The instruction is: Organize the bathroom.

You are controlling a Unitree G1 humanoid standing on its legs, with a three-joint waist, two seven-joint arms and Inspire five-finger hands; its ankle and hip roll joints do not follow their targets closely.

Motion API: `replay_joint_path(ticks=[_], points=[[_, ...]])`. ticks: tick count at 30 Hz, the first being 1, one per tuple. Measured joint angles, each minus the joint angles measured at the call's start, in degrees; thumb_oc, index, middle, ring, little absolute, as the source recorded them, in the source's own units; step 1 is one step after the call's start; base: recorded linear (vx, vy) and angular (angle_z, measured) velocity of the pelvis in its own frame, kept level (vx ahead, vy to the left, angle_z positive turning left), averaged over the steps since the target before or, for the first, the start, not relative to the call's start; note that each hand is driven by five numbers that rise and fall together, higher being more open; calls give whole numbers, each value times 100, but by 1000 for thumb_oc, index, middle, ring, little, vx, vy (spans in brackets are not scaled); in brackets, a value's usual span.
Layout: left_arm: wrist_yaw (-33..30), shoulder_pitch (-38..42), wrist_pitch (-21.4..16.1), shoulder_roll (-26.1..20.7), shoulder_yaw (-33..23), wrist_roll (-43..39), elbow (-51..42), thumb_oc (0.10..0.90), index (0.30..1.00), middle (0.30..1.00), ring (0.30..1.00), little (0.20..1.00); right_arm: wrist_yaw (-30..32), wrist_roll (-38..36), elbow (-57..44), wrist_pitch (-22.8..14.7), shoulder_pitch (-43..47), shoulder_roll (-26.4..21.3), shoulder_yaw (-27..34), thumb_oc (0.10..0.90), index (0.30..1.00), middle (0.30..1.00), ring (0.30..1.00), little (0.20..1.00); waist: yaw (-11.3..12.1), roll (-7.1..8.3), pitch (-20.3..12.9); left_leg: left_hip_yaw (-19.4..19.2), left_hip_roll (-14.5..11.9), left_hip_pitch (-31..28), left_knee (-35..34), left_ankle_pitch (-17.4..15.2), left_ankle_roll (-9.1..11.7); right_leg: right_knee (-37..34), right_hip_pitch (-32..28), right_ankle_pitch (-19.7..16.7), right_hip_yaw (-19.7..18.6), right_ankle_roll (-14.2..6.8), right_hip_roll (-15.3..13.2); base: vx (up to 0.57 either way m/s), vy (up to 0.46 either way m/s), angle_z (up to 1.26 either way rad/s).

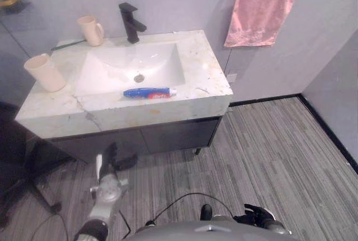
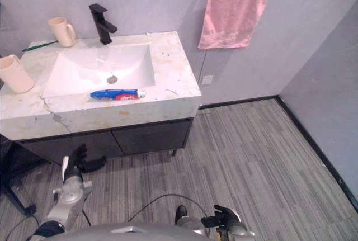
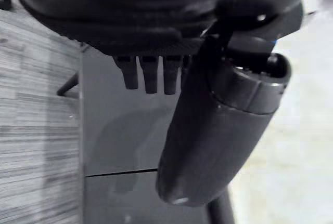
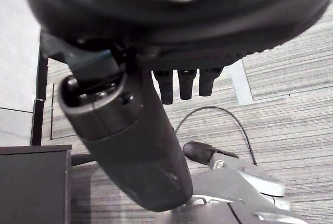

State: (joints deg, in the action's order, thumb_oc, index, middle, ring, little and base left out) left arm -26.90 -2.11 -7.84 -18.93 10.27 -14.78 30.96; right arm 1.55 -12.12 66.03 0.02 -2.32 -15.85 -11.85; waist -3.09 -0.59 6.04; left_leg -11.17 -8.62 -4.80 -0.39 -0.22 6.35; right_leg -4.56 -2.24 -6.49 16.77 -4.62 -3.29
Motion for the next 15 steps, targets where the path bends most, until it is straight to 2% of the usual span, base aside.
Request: replay_joint_path(ticks=[3,5,7,11,15], points=[[-214,28,91,-122,-65,20,-813,800,900,900,900,900,49,-185,78,61,125,-39,12,800,900,900,900,900,78,-96,150,180,-3,140,138,32,6,5,-82,19,235,36,-16,-8,10,41],[-379,-82,178,-330,-133,196,-1800,800,900,900,900,900,67,-279,106,55,176,-48,57,800,900,900,900,900,167,-139,243,273,33,106,-59,112,-46,5,-92,19,356,37,-41,4,6,30],[-493,-87,176,-497,-254,267,-2350,800,900,900,900,900,64,-311,206,55,203,-47,97,800,900,900,900,900,181,-162,279,338,46,15,-256,213,-67,5,-139,20,408,36,-53,7,-23,22],[-621,-42,51,-881,-631,607,-3331,800,900,900,900,900,32,-670,253,-24,268,25,119,800,900,900,900,900,182,-179,295,407,65,-156,-471,284,-60,4,-253,51,477,36,-79,16,-48,12],[-647,129,1,-1153,-687,860,-3886,800,900,900,900,900,31,-747,346,-78,265,40,117,800,900,900,900,900,171,-179,292,465,96,-166,-469,313,-14,5,-296,41,530,64,-110,12,-23,8]])
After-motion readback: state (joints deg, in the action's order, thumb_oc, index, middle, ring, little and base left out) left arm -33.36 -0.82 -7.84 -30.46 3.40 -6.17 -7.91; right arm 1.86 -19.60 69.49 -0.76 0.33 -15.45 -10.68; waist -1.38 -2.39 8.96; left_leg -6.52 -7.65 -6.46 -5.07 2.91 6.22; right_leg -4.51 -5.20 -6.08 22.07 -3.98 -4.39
